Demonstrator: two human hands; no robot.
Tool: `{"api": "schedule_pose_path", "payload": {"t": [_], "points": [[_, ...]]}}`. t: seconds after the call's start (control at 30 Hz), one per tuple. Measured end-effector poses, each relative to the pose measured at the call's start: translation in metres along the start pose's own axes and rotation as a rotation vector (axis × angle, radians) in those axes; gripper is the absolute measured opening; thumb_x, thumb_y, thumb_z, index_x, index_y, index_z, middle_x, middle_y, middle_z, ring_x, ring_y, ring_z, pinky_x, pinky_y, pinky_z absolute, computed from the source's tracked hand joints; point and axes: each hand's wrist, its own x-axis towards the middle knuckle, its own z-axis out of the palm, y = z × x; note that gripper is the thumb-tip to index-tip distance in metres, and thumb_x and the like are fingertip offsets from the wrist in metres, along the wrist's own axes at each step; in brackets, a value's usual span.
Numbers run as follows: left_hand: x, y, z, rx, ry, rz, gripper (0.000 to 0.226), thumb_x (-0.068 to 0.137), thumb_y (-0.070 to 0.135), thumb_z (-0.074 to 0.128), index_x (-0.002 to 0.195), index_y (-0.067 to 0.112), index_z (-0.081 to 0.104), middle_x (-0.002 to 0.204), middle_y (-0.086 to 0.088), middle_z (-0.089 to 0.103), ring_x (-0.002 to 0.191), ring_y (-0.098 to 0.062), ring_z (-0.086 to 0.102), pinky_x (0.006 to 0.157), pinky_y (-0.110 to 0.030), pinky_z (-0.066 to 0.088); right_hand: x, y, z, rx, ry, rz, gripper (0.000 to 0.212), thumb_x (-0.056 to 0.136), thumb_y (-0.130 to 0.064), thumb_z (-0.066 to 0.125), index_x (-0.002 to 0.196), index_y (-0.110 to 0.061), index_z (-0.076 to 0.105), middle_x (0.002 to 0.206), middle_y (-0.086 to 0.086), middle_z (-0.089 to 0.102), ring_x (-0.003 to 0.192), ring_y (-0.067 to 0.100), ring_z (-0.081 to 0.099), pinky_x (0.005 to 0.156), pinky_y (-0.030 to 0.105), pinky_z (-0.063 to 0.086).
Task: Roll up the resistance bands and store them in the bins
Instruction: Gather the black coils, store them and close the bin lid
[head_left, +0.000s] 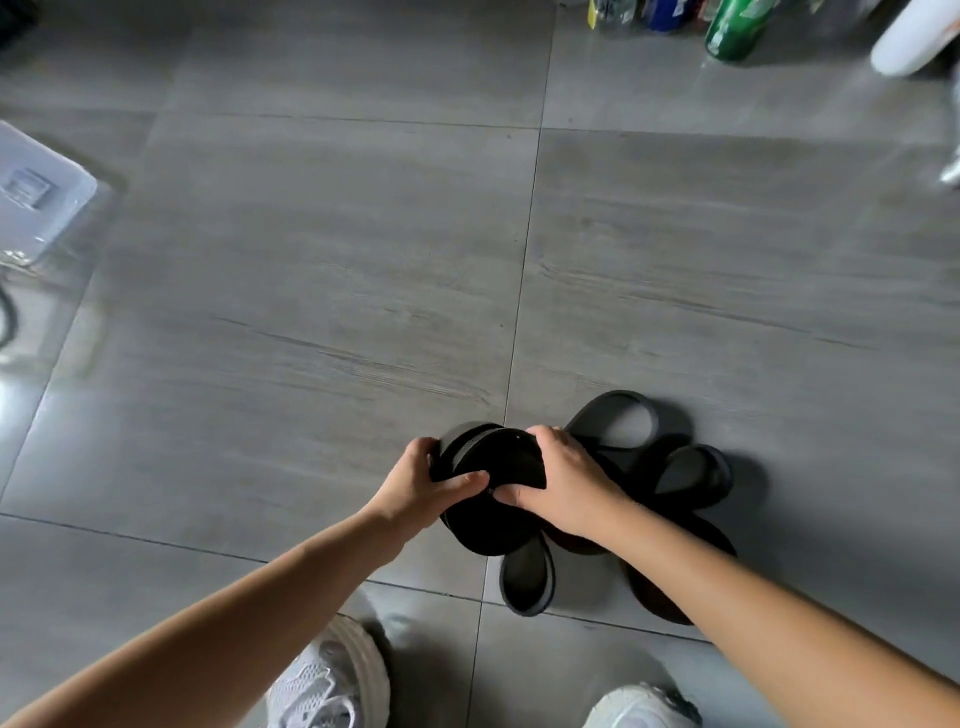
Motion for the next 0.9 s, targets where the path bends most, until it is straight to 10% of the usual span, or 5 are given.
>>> {"api": "schedule_pose_path", "payload": {"t": [0.27, 0.47, 0.67, 0.9], "points": [[-0.009, 0.049, -0.014, 0.196, -0.137, 0.341, 0.064, 0.041, 0.053, 0.071, 0.098, 0.033, 0.052, 0.091, 0.004, 0.062, 0.082, -0.011, 0.061, 0.072, -0.027, 0.051, -0.015, 0.01, -0.045, 0.443, -0.076, -0.065, 0.082, 0.057, -0.023, 0.09, 0.123, -0.023, 0.04, 0.111, -0.006, 0.056, 0.11, 0.014, 0.055, 0.1, 0.024, 0.04], [-0.023, 0.077, 0.009, -0.11, -0.26, 0.328, 0.064, 0.046, 0.041, 0.077, 0.101, 0.016, 0.057, 0.089, -0.004, 0.067, 0.078, -0.012, 0.064, 0.067, -0.027, 0.052, -0.051, 0.014, -0.061, 0.971, -0.058, -0.102, 0.093, 0.038, -0.042, 0.093, 0.117, -0.021, 0.051, 0.104, -0.005, 0.069, 0.1, 0.012, 0.065, 0.08, 0.021, 0.051], [-0.022, 0.074, 0.027, -0.352, -0.28, 0.112, 0.064, 0.055, 0.038, 0.077, 0.109, 0.009, 0.058, 0.09, -0.004, 0.068, 0.079, -0.015, 0.066, 0.06, -0.028, 0.051, -0.056, 0.007, -0.07, 0.969, 0.011, -0.034, 0.042, 0.062, -0.01, 0.078, 0.102, -0.016, 0.065, 0.093, 0.0, 0.073, 0.088, 0.013, 0.069, 0.073, 0.019, 0.052], [-0.042, 0.047, 0.078, -0.431, -0.204, -0.028, 0.026, 0.088, 0.03, 0.061, 0.109, 0.017, 0.054, 0.099, 0.003, 0.066, 0.083, -0.004, 0.065, 0.071, -0.029, 0.056, -0.047, 0.028, -0.092, 0.822, -0.079, 0.142, 0.04, 0.067, -0.008, 0.079, 0.101, -0.023, 0.066, 0.095, 0.001, 0.074, 0.091, 0.019, 0.068, 0.083, 0.03, 0.055]]}}
